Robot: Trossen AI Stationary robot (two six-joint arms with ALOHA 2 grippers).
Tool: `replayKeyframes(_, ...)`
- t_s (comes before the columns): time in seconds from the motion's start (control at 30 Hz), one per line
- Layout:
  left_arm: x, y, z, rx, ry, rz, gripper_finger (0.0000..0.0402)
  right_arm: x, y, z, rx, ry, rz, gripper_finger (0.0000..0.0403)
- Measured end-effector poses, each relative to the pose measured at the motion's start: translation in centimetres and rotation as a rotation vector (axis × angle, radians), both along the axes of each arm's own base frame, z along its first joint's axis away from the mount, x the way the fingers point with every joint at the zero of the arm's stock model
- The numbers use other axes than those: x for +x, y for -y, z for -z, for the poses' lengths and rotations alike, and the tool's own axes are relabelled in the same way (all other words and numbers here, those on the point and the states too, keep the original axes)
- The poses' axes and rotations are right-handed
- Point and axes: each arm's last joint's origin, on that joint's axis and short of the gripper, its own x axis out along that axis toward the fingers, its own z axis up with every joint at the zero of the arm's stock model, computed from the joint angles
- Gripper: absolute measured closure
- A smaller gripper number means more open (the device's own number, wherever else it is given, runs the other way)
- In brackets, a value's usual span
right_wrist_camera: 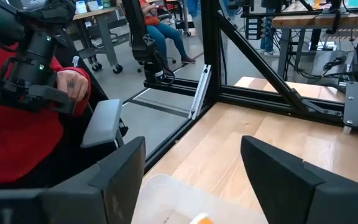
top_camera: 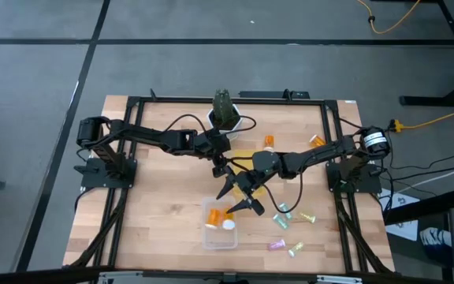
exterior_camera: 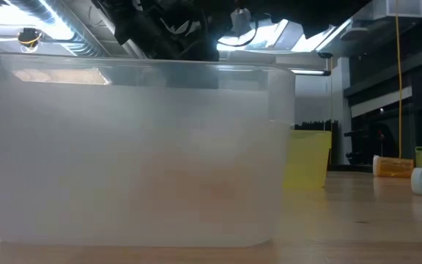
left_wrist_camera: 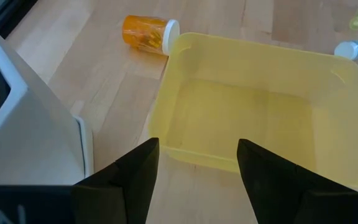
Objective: Pick and place medicine bottles into bin by pill shape (circle, oval)
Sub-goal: Put the large orange pill bottle into the transparent bin
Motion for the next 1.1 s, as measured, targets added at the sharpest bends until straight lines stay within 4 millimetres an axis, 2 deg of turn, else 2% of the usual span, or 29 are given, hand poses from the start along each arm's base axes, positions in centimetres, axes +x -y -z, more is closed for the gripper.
replayKeyframes(0.43, 0.0, 0.0, 0.0, 0.000, 0.000, 0.000, 0.0190, -0.2, 0.0, -0.3, -0.007, -0.003, 0.000, 0.0135)
replayKeyframes(0.6, 0.0, 0.0, 0.0, 0.000, -0.001, 0.000, 0.0190, -1.7, 0.3, -1.8, -0.086, -0.020, 0.011, 0.0142)
replayKeyframes(1.1, 0.0, 0.0, 0.0, -0.003, 0.000, -0.003, 0.0190, -7.5, 2.1, -5.1, -0.341, -0.237, 0.263, 0.0182)
